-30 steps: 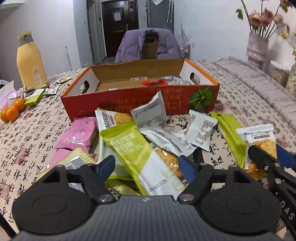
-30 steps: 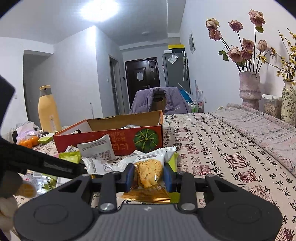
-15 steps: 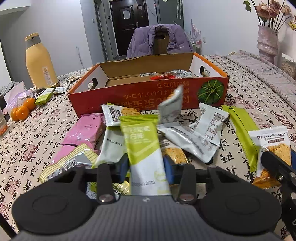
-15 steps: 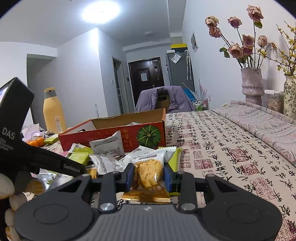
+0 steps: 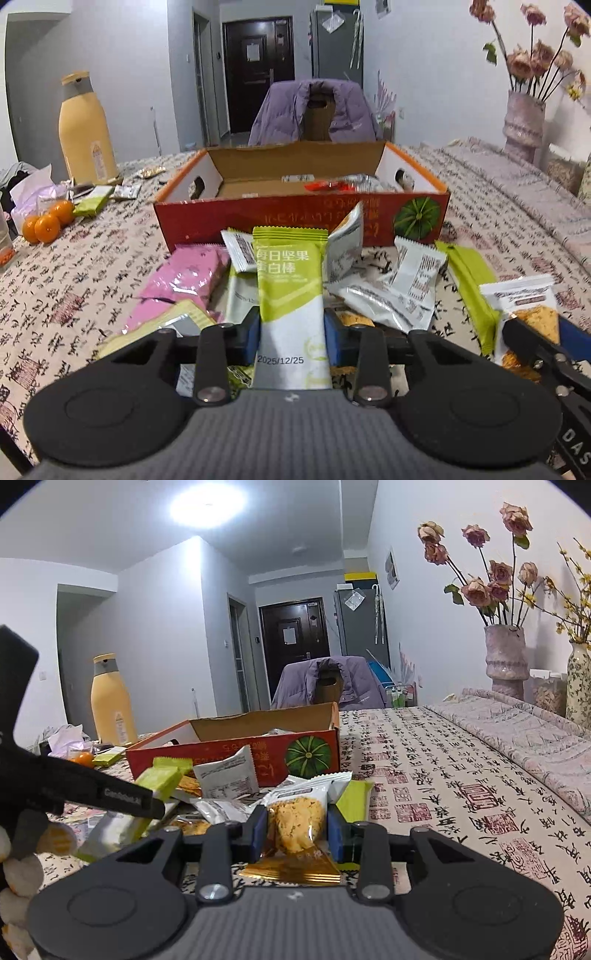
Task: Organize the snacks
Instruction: 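Carry the cookie packet and green-white nut bar over the open box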
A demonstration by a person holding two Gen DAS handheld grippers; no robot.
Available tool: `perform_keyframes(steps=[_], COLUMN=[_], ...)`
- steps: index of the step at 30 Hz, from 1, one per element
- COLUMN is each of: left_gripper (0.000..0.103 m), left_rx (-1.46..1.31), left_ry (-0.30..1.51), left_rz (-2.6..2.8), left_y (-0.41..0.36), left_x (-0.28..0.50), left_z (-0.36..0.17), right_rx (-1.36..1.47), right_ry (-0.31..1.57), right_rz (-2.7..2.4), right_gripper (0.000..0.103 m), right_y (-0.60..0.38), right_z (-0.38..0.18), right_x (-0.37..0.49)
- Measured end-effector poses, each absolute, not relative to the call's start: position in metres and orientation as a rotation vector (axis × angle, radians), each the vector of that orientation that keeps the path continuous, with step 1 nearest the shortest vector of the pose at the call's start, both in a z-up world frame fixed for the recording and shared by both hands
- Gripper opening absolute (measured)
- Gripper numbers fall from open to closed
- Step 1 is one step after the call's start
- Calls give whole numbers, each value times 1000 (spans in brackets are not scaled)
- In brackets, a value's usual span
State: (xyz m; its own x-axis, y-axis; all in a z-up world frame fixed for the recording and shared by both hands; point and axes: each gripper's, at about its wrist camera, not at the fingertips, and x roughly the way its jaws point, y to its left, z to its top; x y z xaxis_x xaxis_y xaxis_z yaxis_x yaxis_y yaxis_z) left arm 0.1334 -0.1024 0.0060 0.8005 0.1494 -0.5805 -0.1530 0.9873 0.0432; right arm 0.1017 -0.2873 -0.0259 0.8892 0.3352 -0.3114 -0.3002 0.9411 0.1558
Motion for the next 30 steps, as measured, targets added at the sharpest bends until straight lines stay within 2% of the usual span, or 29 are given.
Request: perform_keyframes(steps=[15,30], left_gripper=[36,36], left_rx=[-46,-73], left_ry=[487,446], left_rz=[91,74], left_y=[-66,-31], left_x=[121,167], left_z=[42,64], right_rx=[68,69], right_ry=[330,303], right_rz=[339,348], right_gripper=[33,33], right_y=[-251,-221], right_z=[-6,30], right_x=[110,179])
